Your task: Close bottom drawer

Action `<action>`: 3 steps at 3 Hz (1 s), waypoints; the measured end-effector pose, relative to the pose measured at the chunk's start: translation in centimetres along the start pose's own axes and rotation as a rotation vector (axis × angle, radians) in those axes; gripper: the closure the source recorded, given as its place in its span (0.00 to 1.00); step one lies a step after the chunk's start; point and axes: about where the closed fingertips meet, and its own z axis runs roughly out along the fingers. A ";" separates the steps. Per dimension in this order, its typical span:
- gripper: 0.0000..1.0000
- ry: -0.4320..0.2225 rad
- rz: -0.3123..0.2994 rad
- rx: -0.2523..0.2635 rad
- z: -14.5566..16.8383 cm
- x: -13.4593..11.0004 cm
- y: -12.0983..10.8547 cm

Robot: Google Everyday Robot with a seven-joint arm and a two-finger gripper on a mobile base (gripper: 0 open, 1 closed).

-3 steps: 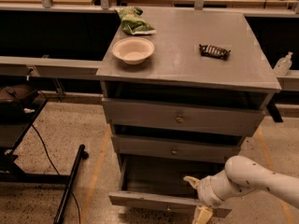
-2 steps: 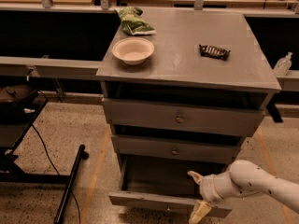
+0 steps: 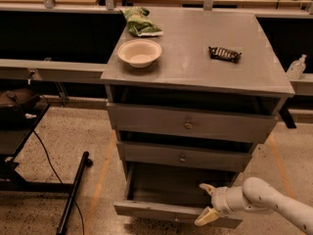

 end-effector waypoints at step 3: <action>0.95 -0.009 -0.076 -0.078 4.6 5.9 -0.9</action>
Offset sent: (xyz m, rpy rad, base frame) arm 0.0095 -0.0180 -0.0717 0.0315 0.0099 0.1022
